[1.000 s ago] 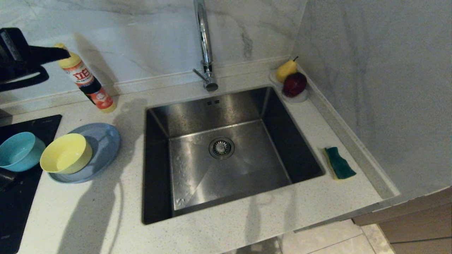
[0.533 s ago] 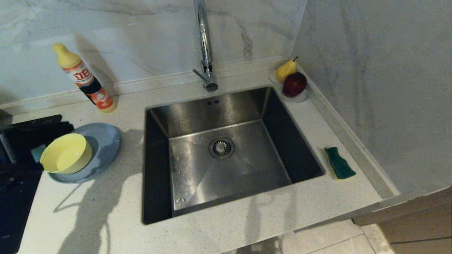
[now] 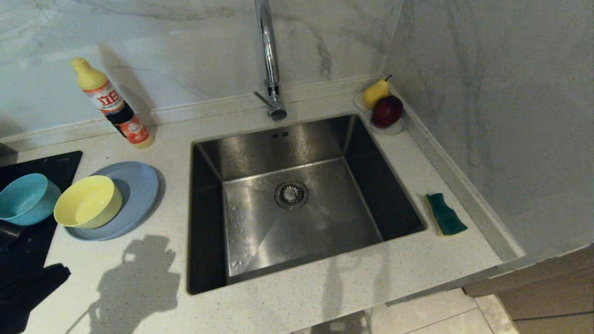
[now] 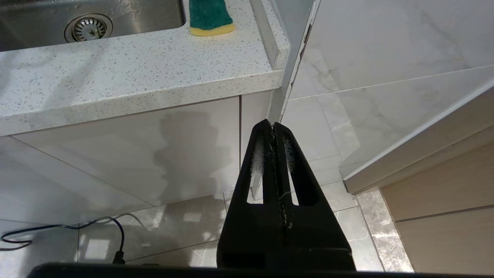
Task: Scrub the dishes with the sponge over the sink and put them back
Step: Turn on the faucet
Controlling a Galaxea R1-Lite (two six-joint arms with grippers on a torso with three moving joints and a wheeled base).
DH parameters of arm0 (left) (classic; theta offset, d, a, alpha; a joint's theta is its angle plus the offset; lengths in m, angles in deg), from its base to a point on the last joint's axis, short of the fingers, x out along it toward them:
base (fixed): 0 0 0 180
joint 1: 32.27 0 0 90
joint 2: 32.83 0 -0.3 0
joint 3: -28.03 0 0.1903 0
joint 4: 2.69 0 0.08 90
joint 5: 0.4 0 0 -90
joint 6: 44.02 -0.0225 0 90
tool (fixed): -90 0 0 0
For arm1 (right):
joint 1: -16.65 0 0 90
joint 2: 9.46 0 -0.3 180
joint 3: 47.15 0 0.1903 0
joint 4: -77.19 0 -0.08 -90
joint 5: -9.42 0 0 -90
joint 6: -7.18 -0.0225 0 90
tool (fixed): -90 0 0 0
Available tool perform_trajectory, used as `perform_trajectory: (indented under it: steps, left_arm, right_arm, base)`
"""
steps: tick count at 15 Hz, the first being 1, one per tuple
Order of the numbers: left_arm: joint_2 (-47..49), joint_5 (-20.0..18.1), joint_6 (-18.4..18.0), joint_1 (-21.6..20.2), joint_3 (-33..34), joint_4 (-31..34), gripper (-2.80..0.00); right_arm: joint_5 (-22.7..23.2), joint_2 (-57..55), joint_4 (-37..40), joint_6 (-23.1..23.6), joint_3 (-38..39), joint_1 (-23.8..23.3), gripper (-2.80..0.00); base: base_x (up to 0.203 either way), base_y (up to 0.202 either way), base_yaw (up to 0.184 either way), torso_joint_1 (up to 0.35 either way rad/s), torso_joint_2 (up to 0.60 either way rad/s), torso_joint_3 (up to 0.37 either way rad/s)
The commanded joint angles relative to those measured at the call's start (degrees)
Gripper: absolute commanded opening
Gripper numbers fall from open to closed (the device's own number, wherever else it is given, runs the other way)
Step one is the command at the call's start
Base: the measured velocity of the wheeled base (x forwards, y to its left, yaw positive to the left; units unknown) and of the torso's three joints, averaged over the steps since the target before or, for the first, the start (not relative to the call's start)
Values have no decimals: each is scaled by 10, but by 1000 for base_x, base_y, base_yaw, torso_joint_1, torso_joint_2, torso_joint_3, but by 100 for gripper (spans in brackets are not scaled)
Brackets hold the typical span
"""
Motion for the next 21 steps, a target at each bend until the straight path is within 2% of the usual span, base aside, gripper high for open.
perform_trajectory:
  steps: [1, 4, 6, 8, 11, 13, 15, 17, 18, 21]
  left_arm:
    - [-106, 2, 1, -1, 72, -2, -280]
    - [-206, 8, 3, 0, 159, 1, -280]
    - [-229, 42, 6, 0, 215, -5, -280]
    - [-253, 56, 25, 5, 219, -1, -280]
    - [-339, 63, 27, 11, 210, 34, -280]
    - [-353, 128, 23, 12, 212, 43, -280]
    - [-353, 143, 31, 12, 216, 41, -280]
    - [-353, 179, 16, 13, 224, 37, -280]
    - [-353, 185, -4, 13, 230, 28, -280]
    - [-353, 181, -5, 14, 230, 22, -280]
  right_arm:
    - [0, 1, 0, 0, 0, 0, -280]
    - [0, 1, 0, 0, 0, 0, -280]
    - [0, 1, 0, 0, 0, 0, -280]
    - [0, 1, 1, 0, 0, 0, -280]
    - [0, 1, 0, 0, 0, 0, -280]
    - [0, 1, 0, 0, 0, 0, -280]
    - [0, 1, 0, 0, 0, 0, -280]
    - [0, 1, 0, 1, 0, 0, -280]
    - [0, 1, 0, 0, 0, 0, -280]
    - [0, 1, 0, 0, 0, 0, -280]
  base:
    - [0, 0, 0, 0, 0, 0]
    - [0, 0, 0, 0, 0, 0]
    - [0, 0, 0, 0, 0, 0]
    - [0, 0, 0, 0, 0, 0]
    - [0, 0, 0, 0, 0, 0]
    - [0, 0, 0, 0, 0, 0]
    - [0, 0, 0, 0, 0, 0]
    - [0, 0, 0, 0, 0, 0]
    - [0, 0, 0, 0, 0, 0]
    - [0, 0, 0, 0, 0, 0]
